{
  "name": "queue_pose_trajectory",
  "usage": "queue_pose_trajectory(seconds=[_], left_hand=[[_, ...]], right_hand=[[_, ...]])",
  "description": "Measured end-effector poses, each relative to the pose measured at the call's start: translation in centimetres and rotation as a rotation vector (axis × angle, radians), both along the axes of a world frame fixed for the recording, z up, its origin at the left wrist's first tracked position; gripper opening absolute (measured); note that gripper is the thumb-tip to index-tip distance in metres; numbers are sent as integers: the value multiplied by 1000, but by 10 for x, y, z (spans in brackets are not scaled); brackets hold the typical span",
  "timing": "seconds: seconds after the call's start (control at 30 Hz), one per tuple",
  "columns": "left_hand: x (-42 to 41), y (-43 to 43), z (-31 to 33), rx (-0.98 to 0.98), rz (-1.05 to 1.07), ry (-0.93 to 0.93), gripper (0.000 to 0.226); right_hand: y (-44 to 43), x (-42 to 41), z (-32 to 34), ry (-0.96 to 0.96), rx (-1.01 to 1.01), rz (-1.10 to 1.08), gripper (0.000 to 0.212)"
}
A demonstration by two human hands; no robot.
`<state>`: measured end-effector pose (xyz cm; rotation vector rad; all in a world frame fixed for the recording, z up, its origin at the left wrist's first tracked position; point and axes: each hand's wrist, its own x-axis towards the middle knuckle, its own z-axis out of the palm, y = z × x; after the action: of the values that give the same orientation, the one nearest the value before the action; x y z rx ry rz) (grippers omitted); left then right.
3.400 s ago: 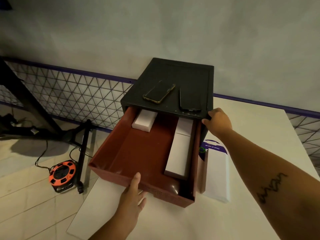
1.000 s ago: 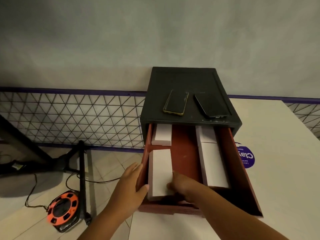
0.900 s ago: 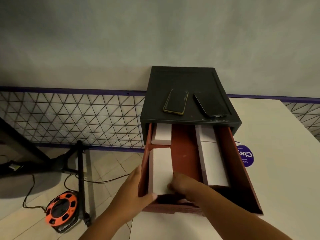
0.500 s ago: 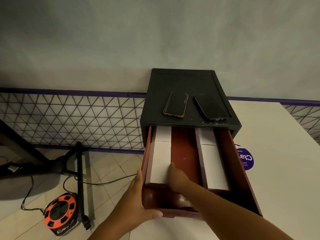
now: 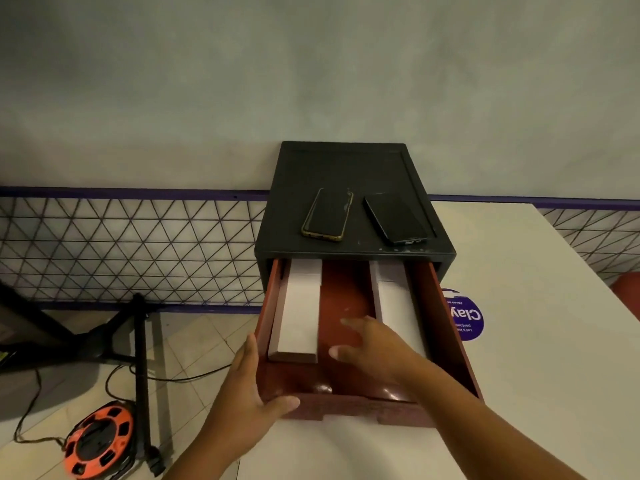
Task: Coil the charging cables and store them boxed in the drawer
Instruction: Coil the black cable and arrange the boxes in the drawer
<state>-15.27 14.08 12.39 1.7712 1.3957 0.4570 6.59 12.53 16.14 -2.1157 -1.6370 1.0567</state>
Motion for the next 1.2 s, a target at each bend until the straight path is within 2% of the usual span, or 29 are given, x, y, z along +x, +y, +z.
queue_pose_trajectory(seconds=[0.1, 0.3, 0.5, 0.6, 0.7, 0.87, 1.07, 1.2], left_hand=[[15, 15, 3, 70, 28, 39, 109], [42, 57, 10, 205, -1, 212, 104], [69, 101, 18, 396, -167, 527, 98], [83, 117, 18, 446, -148, 593, 94], [94, 130, 20, 522, -121, 681, 89], [97, 147, 8, 653, -75, 673, 83], [97, 152, -7, 727, -75, 663, 88], [103, 152, -7, 764, -20, 653, 80]], right_hand=[[-19, 28, 8, -77, 43, 9, 75], [-31, 72, 7, -484, 138, -30, 84], [4, 111, 2, -612, 143, -60, 103], [20, 125, 0, -648, 183, -105, 102], [29, 137, -2, -619, 200, -132, 90], [38, 147, -11, -636, 293, -149, 67], [44, 153, -28, -753, 284, -110, 69], [53, 157, -38, -789, 327, -142, 76]])
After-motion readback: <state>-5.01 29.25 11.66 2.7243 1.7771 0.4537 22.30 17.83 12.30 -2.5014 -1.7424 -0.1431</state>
